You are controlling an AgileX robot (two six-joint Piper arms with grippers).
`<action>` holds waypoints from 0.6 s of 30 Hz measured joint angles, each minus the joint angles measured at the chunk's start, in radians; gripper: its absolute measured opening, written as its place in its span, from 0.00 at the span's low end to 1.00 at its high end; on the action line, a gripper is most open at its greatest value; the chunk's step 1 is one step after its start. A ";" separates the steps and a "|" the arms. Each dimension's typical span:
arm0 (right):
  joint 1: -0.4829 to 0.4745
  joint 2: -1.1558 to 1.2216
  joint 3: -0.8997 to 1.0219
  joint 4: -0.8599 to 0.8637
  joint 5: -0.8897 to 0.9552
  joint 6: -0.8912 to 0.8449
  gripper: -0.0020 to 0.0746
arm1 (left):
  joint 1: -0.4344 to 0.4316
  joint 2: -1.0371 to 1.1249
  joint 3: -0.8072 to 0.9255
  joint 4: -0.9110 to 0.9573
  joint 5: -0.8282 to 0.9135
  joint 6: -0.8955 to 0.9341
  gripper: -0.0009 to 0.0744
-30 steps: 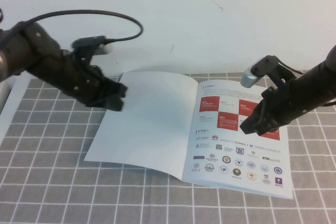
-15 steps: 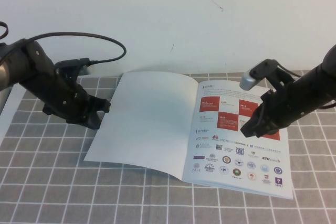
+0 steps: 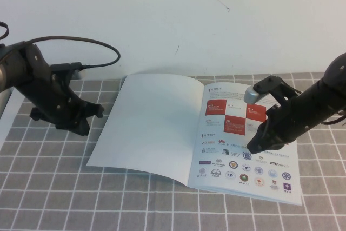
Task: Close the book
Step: 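Close the open booklet and leave it lying on the table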
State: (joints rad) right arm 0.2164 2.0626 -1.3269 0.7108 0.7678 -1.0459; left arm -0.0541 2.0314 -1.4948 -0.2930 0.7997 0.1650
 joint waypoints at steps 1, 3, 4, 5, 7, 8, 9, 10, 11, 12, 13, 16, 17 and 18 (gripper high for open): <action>0.000 0.000 0.000 0.000 0.000 0.000 0.02 | 0.000 0.005 0.000 0.000 0.003 0.000 0.01; 0.000 0.000 0.000 0.000 0.000 0.000 0.02 | 0.000 0.016 0.000 -0.004 0.014 0.000 0.01; 0.000 0.000 0.000 0.002 0.000 0.000 0.02 | 0.000 0.028 0.000 -0.010 0.022 0.000 0.01; 0.000 0.000 0.000 0.002 0.000 0.000 0.02 | 0.000 0.038 0.000 -0.016 0.031 0.000 0.01; 0.000 0.000 0.000 0.002 0.000 0.000 0.02 | 0.000 0.054 0.000 -0.052 0.047 0.010 0.01; 0.000 0.000 0.000 0.002 0.000 0.000 0.02 | 0.002 0.060 0.000 -0.081 0.050 0.028 0.01; 0.000 0.000 0.000 0.002 0.000 0.000 0.02 | 0.002 0.062 0.000 -0.117 0.055 0.043 0.01; 0.000 0.000 0.000 0.002 0.000 0.000 0.02 | 0.002 0.062 0.000 -0.149 0.063 0.067 0.01; 0.000 0.000 0.000 0.002 0.000 0.000 0.02 | 0.002 0.062 0.000 -0.205 0.073 0.095 0.01; 0.000 0.000 0.000 0.002 0.000 0.000 0.02 | 0.002 0.062 0.000 -0.247 0.080 0.120 0.01; 0.000 0.000 0.000 0.002 0.000 0.000 0.02 | 0.002 0.062 0.000 -0.302 0.090 0.153 0.01; 0.000 0.000 0.000 0.002 0.000 0.000 0.02 | 0.003 0.062 0.000 -0.463 0.131 0.254 0.01; 0.000 0.000 0.000 0.004 0.000 0.000 0.02 | 0.003 0.062 0.000 -0.527 0.150 0.290 0.01; 0.000 0.000 0.000 0.003 0.000 0.000 0.02 | 0.003 0.062 0.000 -0.593 0.174 0.326 0.01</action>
State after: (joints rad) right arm 0.2164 2.0626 -1.3269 0.7142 0.7678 -1.0459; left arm -0.0514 2.0935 -1.4948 -0.8861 0.9737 0.4909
